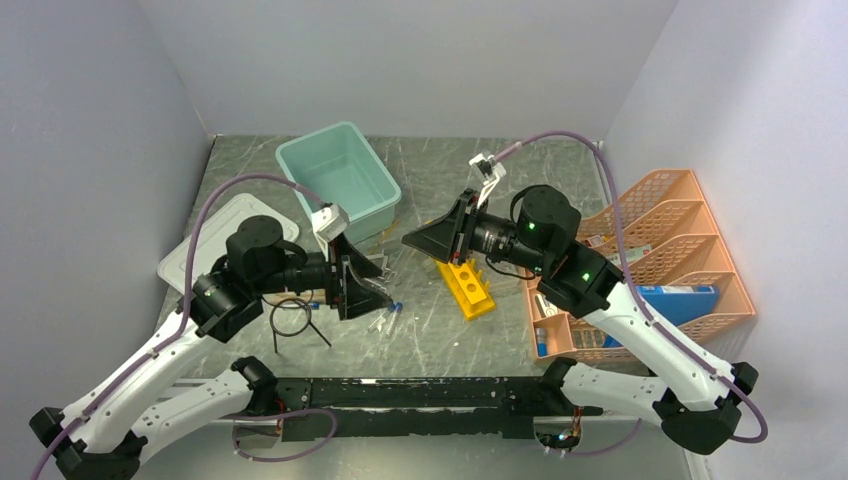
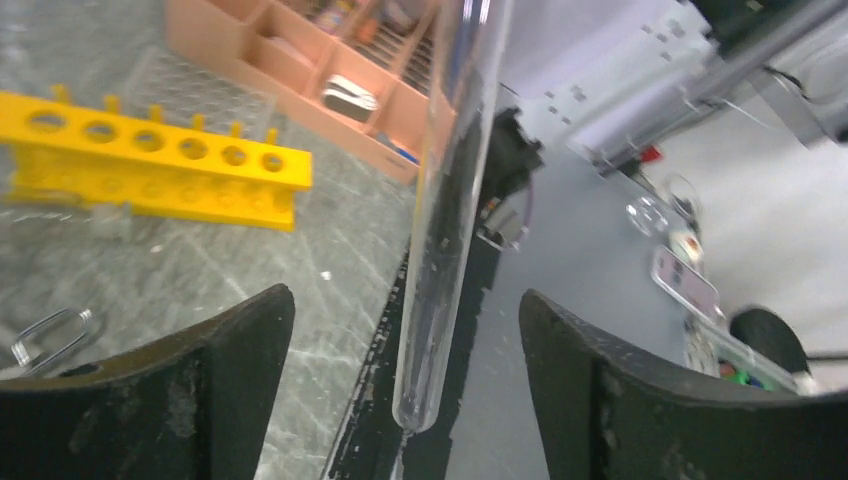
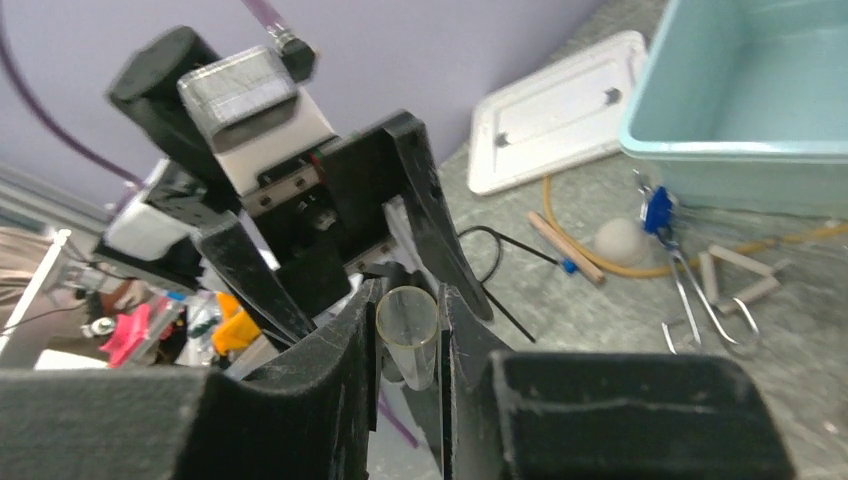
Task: Organize the chemistry lab equipment
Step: Insert the test tube into the slot of the test tube rack.
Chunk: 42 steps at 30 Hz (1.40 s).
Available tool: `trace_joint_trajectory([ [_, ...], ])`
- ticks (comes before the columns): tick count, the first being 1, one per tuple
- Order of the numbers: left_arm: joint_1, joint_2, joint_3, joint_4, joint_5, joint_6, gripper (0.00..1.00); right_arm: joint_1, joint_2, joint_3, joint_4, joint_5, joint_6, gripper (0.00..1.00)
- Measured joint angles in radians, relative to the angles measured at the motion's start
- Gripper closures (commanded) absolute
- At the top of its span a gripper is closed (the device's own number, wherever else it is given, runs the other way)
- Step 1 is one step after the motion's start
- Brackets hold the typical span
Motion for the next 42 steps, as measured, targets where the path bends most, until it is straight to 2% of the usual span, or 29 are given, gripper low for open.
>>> trace_joint_trajectory([
  [3,0.000,-0.010,0.023,-0.046,-0.139,0.002,0.04,0.000,0.000,0.004,-0.051,0.055,-0.040,1.00],
  [7,0.000,-0.041,0.060,-0.111,-0.351,0.006,0.03,0.000,0.014,0.024,-0.135,0.163,-0.101,1.00],
  [11,0.000,-0.090,0.069,-0.159,-0.523,0.013,0.03,0.000,0.052,0.055,-0.204,0.342,-0.164,1.00],
  [14,0.000,-0.114,0.068,-0.185,-0.595,0.013,0.04,0.000,0.079,0.058,-0.219,0.460,-0.203,1.00],
  [20,0.000,-0.146,0.009,-0.210,-0.682,0.020,0.05,0.000,0.129,0.052,-0.190,0.698,-0.291,1.00],
  [26,0.000,-0.163,-0.071,-0.230,-0.720,0.031,0.04,0.000,0.166,0.014,-0.059,0.878,-0.388,1.00],
  [31,0.000,-0.163,-0.084,-0.240,-0.732,0.037,0.04,0.000,0.220,-0.014,0.045,0.942,-0.442,1.00],
  [42,0.000,-0.169,-0.075,-0.266,-0.782,0.075,0.05,-0.001,0.291,-0.073,0.165,0.964,-0.453,1.00],
])
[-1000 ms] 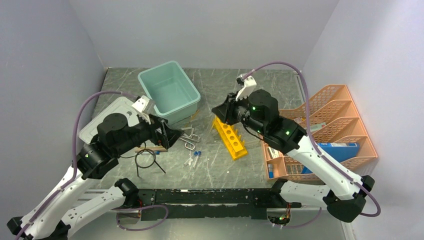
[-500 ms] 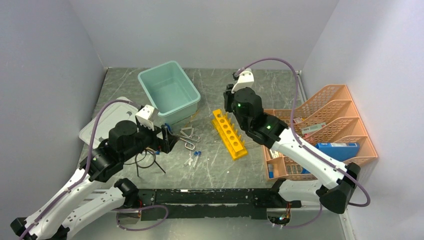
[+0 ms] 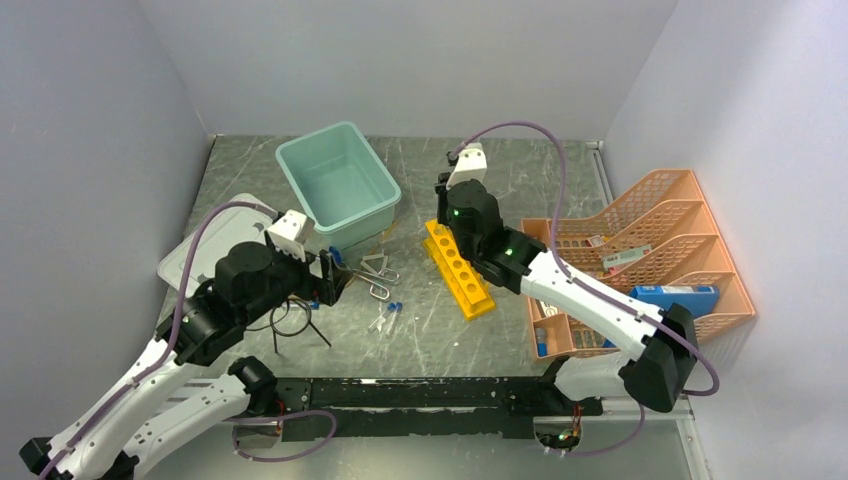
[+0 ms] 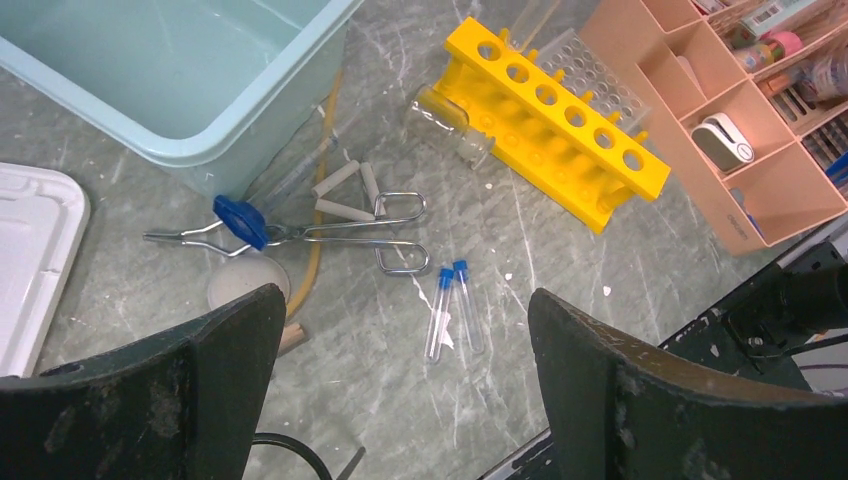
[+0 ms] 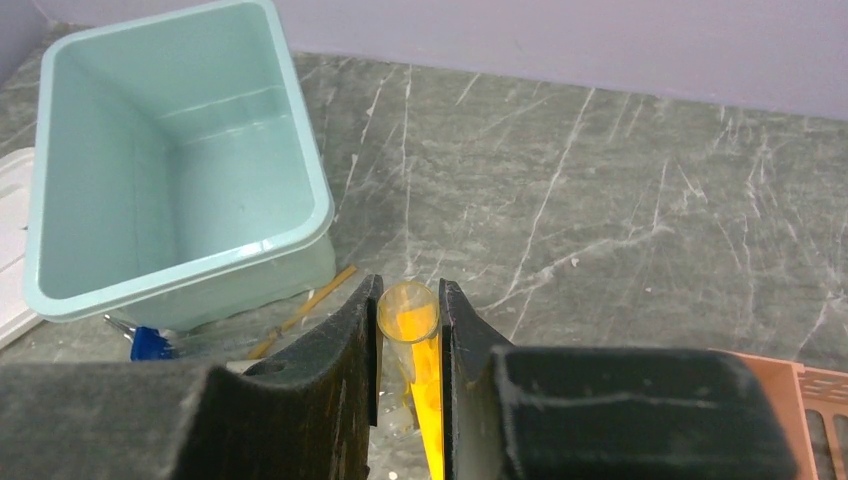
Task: Organize the chemistry lab equipment
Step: Insert the test tube into the slot of the test tube rack.
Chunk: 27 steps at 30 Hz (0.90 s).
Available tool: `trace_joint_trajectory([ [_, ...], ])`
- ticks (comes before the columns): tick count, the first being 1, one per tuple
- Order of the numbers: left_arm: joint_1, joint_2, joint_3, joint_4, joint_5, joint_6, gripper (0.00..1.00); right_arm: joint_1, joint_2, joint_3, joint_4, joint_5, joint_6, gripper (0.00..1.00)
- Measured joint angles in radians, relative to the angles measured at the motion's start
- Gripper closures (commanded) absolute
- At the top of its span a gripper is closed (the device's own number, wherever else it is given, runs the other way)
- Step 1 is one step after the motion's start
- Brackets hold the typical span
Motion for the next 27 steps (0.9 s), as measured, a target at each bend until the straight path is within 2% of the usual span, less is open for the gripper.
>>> trace_joint_trajectory([
  [11,0.000,-0.068,-0.003,0.000,-0.039,0.002,0.06,-0.018,0.057,-0.027,0.066,0.005,0.013,1.00],
  [27,0.000,-0.072,-0.011,0.000,-0.055,0.002,0.06,-0.026,0.080,-0.104,0.136,0.028,0.029,1.00],
])
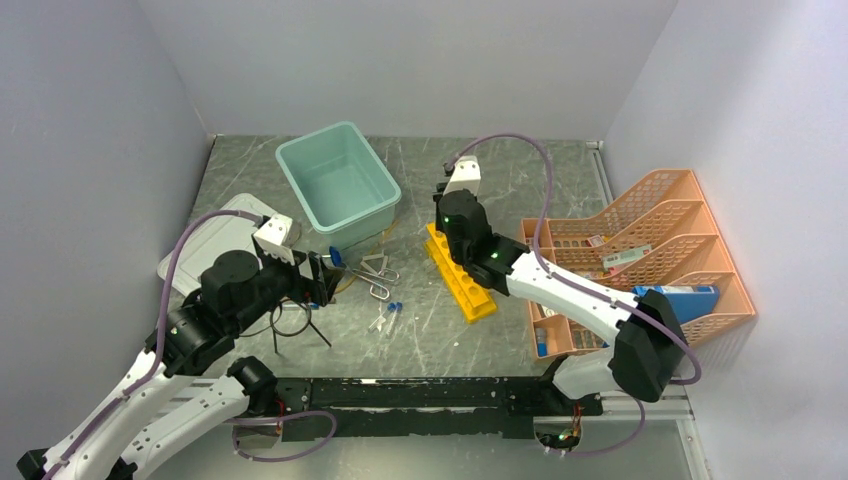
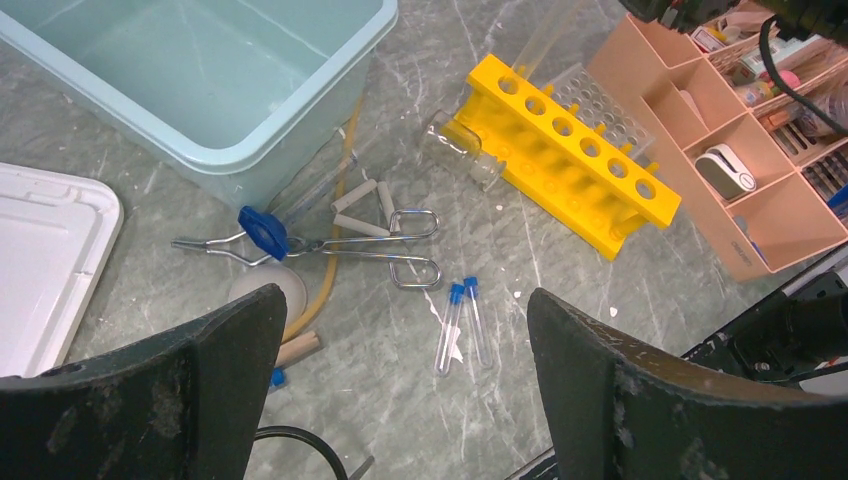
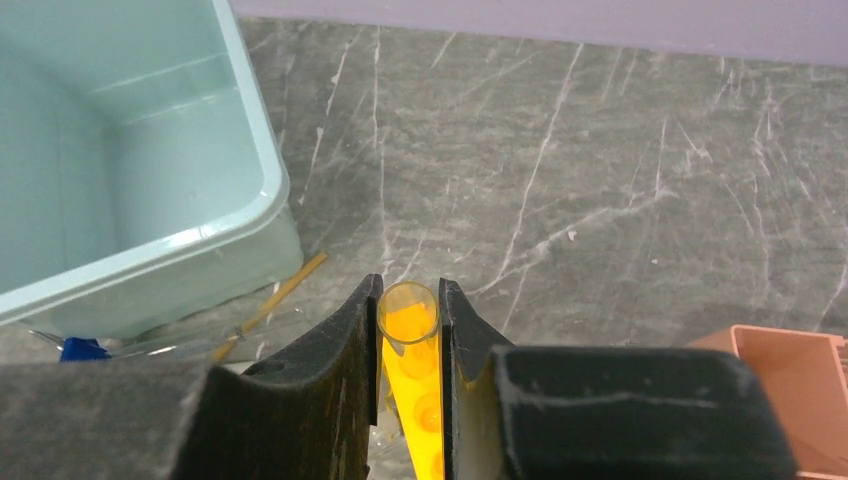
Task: Organize the chemistry lab equipment
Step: Insert the test tube into the slot of the test tube rack.
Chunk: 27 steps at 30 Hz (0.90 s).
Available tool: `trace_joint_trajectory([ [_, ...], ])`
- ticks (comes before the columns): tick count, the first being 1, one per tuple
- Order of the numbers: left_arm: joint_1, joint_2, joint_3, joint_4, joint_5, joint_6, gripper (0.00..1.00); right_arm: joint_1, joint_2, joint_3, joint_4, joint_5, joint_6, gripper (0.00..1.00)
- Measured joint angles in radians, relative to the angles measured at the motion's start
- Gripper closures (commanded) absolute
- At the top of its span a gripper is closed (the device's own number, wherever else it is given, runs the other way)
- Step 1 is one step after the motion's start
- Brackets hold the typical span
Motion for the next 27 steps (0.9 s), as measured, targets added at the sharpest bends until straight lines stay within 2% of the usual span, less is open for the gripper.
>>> trace_joint_trajectory([
  [24,0.000,0.001,-0.002,0.000,-0.003,0.000,0.06,0.000,0.095,-0.085,0.043,0.058,0.097,1.00],
  [27,0.000,0.002,-0.002,0.000,-0.003,0.000,0.06,0.000,0.099,-0.085,0.043,0.066,0.108,0.91],
])
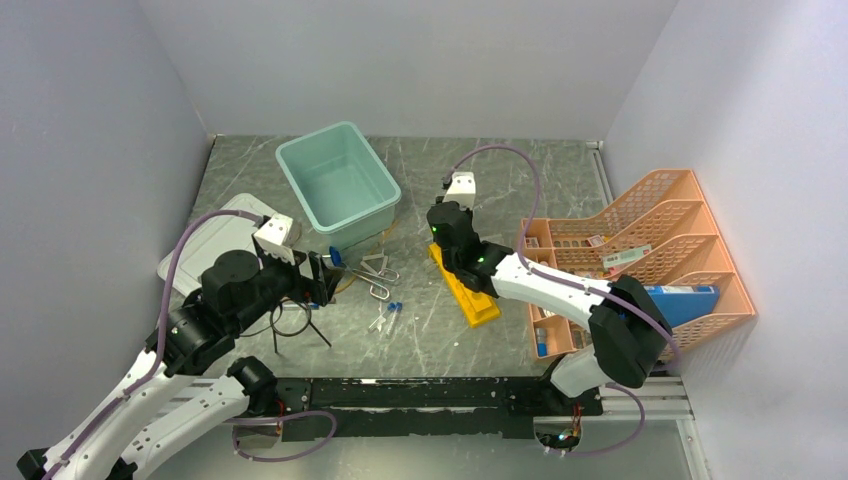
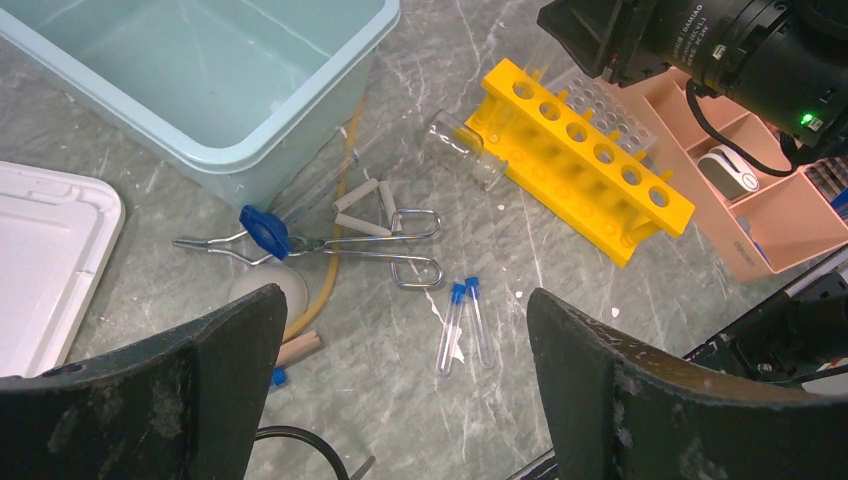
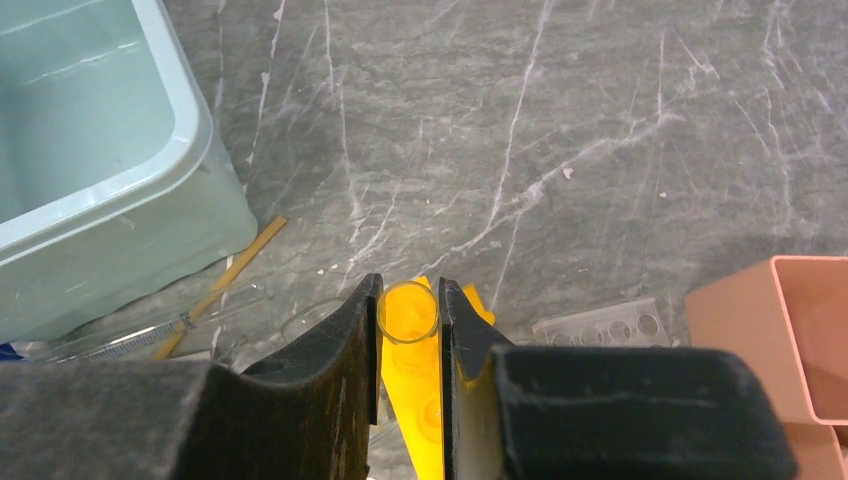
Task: Organize the chemistry lab equipment
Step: Insert the test tube into the slot of the test tube rack, then move the test tube rack to the center of the board.
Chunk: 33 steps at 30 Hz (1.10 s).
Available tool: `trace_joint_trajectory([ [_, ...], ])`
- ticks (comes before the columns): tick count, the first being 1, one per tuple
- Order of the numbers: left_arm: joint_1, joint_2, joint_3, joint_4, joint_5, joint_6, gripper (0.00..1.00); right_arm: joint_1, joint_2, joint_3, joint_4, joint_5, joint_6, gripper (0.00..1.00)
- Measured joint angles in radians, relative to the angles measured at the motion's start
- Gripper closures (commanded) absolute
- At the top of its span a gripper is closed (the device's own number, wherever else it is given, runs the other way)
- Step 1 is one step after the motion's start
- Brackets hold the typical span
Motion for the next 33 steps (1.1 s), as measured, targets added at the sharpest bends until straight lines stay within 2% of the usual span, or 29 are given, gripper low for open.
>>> trace_joint_trajectory([
  [4,0.000,0.002,0.000,0.000,0.000,0.000,0.06,0.000,0.000,0.000,-0.003,0.008,0.010,0.65],
  [9,0.000,0.003,0.000,0.000,0.000,0.000,0.06,0.000,-0.012,0.002,-0.041,0.005,0.029,0.48],
  [12,0.000,0.006,0.000,0.000,0.000,0.000,0.06,0.000,-0.045,0.007,-0.081,-0.013,0.035,0.42],
  [22,0.000,0.008,0.000,0.000,0.000,0.002,0.06,0.000,-0.217,0.164,-0.418,-0.124,0.116,0.39],
  [33,0.000,0.017,0.000,0.000,0.001,0.007,0.06,-0.001,-0.360,0.159,-0.874,-0.322,0.240,0.41],
])
